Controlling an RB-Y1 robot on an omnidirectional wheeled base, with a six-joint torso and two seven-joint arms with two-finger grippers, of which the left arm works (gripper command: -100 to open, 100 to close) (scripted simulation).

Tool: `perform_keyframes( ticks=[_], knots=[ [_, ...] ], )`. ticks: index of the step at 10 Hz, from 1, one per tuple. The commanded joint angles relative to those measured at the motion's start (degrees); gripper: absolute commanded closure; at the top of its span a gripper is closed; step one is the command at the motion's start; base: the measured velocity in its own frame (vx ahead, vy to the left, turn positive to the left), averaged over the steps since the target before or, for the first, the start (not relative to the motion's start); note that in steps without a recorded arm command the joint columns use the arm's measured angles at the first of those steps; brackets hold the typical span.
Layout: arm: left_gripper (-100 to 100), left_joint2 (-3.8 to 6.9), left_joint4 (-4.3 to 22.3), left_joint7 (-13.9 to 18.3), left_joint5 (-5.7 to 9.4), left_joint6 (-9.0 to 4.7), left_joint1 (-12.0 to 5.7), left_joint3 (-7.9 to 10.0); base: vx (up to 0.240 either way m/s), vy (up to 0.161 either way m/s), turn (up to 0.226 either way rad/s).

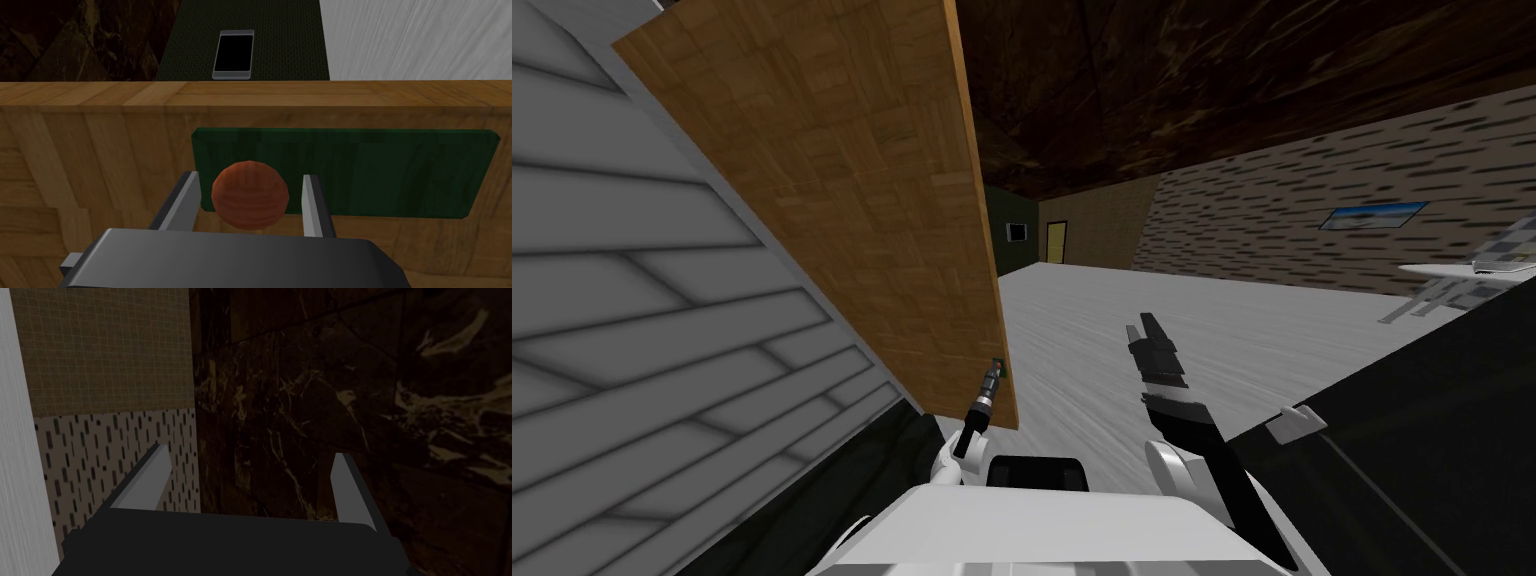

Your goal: Push the door open

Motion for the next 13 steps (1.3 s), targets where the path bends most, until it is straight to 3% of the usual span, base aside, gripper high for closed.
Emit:
perform_keyframes(
  ticks=[1, 5, 6, 13],
  knots=[
    [100, 0.03, 0.0, 0.0, 0.01, 0.09, 0.0, 0.02, -0.039, 0.007, -0.016],
    [100, 0.03, 0.0, 0.0, 0.01, 0.09, 0.0, 0.02, -0.013, 0.002, 0.0],
    [100, 0.35, 0.3, -0.3, 0.35, 0.27, 0.06, 0.74, 0.089, -0.04, 0.041],
    [100, 1.36, 0.9, -1.5, 2.18, 0.41, -0.3, 4.44, 0.192, -0.072, 0.044]
  ],
)
